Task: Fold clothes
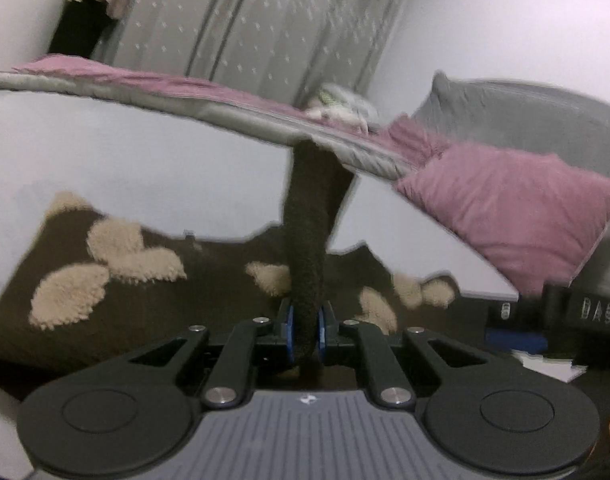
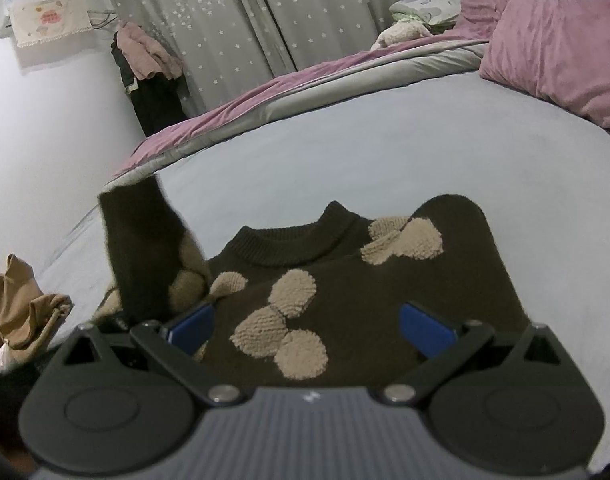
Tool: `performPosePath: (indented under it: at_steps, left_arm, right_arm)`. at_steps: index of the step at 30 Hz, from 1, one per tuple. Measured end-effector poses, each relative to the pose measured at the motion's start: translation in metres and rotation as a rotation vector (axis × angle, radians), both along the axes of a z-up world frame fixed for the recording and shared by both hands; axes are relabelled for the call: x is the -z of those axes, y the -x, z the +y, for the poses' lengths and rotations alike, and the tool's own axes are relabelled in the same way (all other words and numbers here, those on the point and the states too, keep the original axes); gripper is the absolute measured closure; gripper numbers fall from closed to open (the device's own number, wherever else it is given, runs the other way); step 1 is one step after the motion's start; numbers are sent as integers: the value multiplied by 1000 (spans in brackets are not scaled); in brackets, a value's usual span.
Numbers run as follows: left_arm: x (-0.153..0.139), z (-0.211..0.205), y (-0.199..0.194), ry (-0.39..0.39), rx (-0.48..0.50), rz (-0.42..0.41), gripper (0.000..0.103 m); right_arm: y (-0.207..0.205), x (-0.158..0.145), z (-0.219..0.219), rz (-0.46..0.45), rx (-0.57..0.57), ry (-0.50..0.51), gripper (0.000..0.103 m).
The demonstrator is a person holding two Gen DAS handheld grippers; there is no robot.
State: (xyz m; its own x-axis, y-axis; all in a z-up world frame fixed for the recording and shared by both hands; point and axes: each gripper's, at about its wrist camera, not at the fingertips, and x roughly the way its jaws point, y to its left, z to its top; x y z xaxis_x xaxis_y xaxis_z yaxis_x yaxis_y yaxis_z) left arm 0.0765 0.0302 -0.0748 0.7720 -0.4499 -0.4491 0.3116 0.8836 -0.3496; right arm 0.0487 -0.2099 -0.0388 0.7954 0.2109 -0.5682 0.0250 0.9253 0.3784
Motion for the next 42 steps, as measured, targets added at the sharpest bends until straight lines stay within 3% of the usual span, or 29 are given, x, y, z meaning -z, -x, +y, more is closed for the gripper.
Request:
performPosePath:
  at_steps: [2,7,14,19,21,28,38,40,42]
  left_arm:
    - [3,-5,0,-15,17,23,91]
    - [-3,-10,0,-38,99,65,65]
    - [-15,-12,6,-92,189,92,45]
    - [-24,-3,7,-76,198,120,12]
    - [-26,0,6,-80,180,132,5]
    - [-30,19,1,-58,145,195,1]
    - [-29,55,-9,11,31,237,0]
    - [-29,63,-10,20,7,237,0]
    - [-29,70,-11,24,-20,236,0]
  right_arm:
    - [0,1,-1,3,0,-9,0]
    - [-2,2,-3,16,-5,-35,0]
    - [-5,8,-5,42,0,-100,0]
    - [-6,14,-9,53,22,-159,2]
    - [-6,17,-11,54,37,-191,9]
    - [-13,30,-11,64,31,-342,16]
    - [-27,36,16,39,17,-313,29]
    - [-29,37,20,26,24,-304,34]
    - [-32,39,24,14,26,-302,45]
